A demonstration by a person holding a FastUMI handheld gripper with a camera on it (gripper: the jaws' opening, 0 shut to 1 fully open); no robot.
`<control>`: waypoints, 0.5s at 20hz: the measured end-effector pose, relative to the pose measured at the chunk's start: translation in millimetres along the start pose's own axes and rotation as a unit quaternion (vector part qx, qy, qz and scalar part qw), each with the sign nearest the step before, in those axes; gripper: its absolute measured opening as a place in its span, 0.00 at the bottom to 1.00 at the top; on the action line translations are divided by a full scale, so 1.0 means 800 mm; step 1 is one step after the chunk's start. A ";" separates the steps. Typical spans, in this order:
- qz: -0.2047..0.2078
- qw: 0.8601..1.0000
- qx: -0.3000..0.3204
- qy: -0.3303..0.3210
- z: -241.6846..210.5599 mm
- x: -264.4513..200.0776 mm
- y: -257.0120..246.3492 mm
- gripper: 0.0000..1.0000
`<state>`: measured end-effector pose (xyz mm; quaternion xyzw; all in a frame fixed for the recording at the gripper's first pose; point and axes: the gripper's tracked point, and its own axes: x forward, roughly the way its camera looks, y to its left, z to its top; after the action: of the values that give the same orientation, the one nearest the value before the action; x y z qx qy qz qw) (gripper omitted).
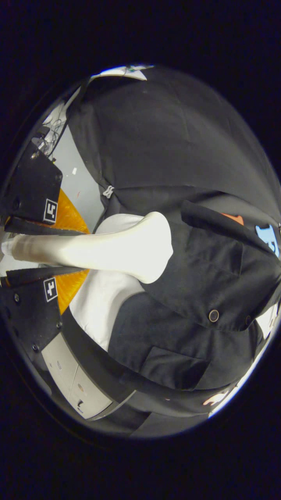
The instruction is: Iron the clothes twice with a garment steamer, once on the left side and once on the right side.
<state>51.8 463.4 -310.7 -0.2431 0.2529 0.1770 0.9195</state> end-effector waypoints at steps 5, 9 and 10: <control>-0.004 1.000 -0.006 -0.020 -0.028 -0.037 -0.019 0.38; -0.019 0.998 0.012 -0.062 -0.014 -0.088 -0.063 0.38; -0.028 0.996 0.020 -0.077 -0.003 -0.103 -0.082 0.38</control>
<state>13.4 391.8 -244.0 -0.2168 0.1781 0.1646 0.9456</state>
